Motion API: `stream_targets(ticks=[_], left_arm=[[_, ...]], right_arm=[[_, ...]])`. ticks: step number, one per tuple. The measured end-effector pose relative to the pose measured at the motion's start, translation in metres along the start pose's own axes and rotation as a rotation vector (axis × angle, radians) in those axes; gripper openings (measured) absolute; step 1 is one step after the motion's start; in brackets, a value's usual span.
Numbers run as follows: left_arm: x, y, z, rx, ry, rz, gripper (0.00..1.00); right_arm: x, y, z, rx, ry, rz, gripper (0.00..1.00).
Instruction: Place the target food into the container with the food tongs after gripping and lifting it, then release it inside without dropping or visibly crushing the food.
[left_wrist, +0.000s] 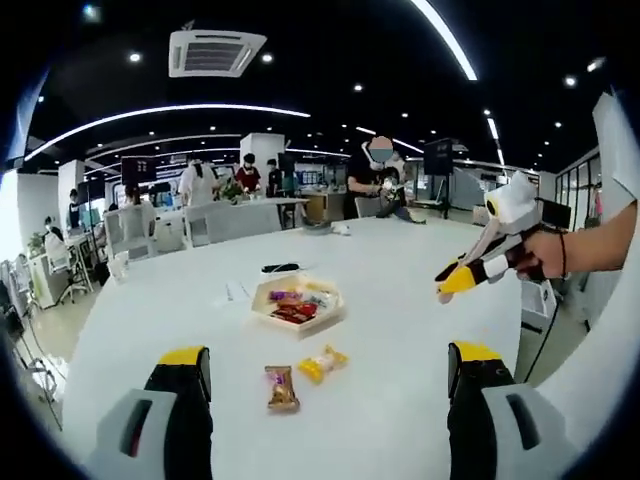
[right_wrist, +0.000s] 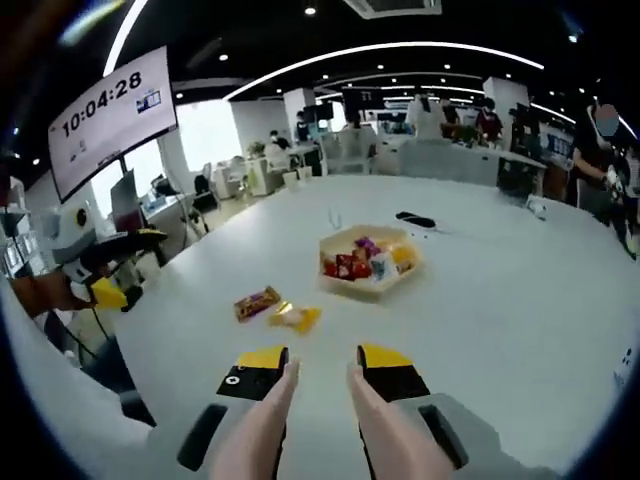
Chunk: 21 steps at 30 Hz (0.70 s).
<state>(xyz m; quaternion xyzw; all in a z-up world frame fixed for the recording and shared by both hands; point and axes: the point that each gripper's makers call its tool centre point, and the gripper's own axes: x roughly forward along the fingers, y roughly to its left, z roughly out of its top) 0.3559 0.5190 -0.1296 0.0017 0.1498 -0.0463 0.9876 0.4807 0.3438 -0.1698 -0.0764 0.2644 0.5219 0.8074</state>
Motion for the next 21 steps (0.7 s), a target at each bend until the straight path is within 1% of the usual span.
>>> stream_targets(ticks=[1,3,7,9,12,16,17,21], left_arm=[[0.004,0.002,0.004,-0.018,-0.014,-0.004,0.99],[0.008,0.003,0.006,-0.02,-0.015,-0.009,0.99],[0.018,-0.002,0.014,0.004,-0.012,-0.05,0.99],[0.021,0.0,0.015,0.008,-0.013,-0.055,0.99],[0.026,0.004,0.015,-0.002,-0.01,-0.053,0.99],[0.032,0.006,0.012,-0.009,0.002,-0.057,0.99],[0.035,0.006,0.013,-0.007,0.0,-0.063,0.99],[0.033,0.012,0.015,-0.006,-0.009,-0.041,0.99]], right_arm=[[0.0,0.001,0.0,-0.017,0.002,-0.006,0.26],[0.002,0.001,0.0,-0.027,0.015,-0.01,0.27],[0.002,0.002,0.005,-0.01,-0.005,-0.018,0.27],[0.002,-0.001,0.006,-0.005,-0.006,-0.026,0.27],[0.003,-0.005,0.006,0.013,-0.009,-0.028,0.27],[0.007,-0.009,0.002,0.024,0.004,-0.033,0.27],[0.009,-0.011,0.002,0.023,0.008,-0.034,0.27],[0.013,-0.009,0.005,0.01,0.009,-0.027,0.27]])
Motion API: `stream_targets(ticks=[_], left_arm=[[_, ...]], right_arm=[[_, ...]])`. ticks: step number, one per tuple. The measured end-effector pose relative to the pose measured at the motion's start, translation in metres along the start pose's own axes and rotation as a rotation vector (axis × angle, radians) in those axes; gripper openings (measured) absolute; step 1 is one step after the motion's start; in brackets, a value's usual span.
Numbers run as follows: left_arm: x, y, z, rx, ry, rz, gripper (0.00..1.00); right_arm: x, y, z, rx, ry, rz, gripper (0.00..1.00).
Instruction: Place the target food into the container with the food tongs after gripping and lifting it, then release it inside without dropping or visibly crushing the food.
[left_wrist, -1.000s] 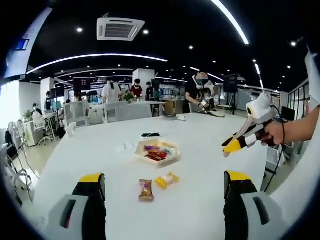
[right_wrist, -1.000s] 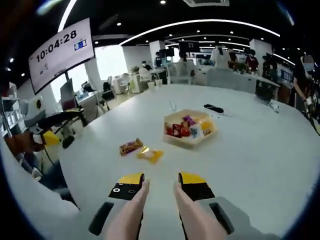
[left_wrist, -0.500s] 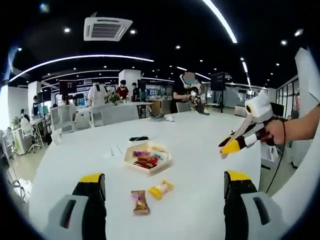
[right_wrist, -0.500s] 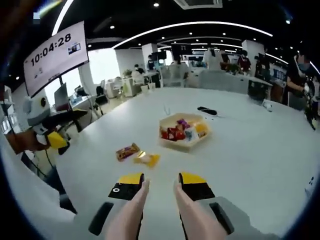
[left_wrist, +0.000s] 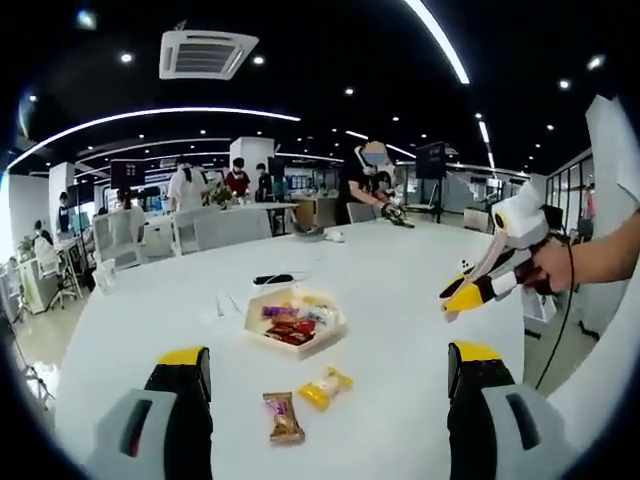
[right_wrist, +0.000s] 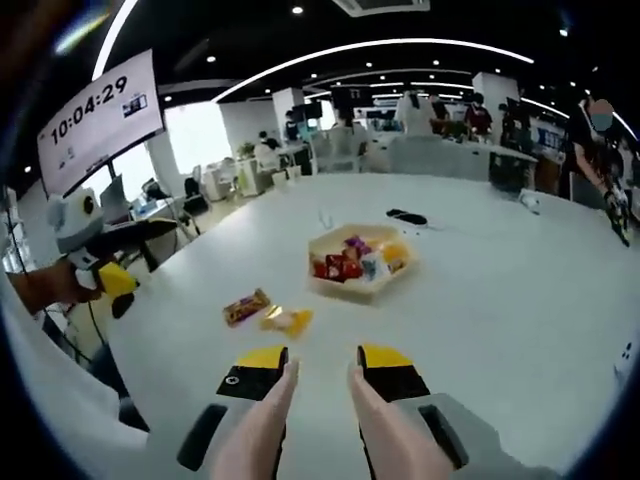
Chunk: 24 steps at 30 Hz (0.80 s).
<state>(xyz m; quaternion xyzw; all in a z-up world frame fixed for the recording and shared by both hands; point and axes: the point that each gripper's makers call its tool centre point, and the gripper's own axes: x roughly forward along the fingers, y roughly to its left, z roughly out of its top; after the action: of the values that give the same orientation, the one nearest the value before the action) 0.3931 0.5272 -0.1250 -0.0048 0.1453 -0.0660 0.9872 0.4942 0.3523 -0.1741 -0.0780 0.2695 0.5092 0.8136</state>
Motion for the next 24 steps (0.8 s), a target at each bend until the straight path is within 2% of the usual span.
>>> stream_targets(ticks=[8,11,13,16,20,24], left_arm=[[-0.019,0.013,-0.009,-0.018,-0.017,0.082,0.99],[-0.028,0.016,-0.011,-0.002,-0.008,0.109,0.99],[-0.033,0.019,-0.01,0.0,-0.021,0.126,0.99],[-0.041,0.026,-0.014,-0.019,-0.023,0.163,0.99],[-0.048,0.024,-0.025,-0.033,-0.007,0.182,0.99],[-0.052,0.021,-0.029,-0.037,0.008,0.189,0.99]], right_arm=[[0.026,0.013,0.016,-0.153,0.029,0.103,0.27],[0.036,0.011,0.023,-0.132,0.028,0.125,0.26],[0.041,0.012,0.03,-0.163,0.015,0.136,0.26],[0.051,0.015,0.032,-0.216,0.04,0.167,0.27],[0.064,0.021,0.04,-0.281,0.036,0.202,0.27],[0.075,0.03,0.041,-0.311,0.045,0.261,0.27]])
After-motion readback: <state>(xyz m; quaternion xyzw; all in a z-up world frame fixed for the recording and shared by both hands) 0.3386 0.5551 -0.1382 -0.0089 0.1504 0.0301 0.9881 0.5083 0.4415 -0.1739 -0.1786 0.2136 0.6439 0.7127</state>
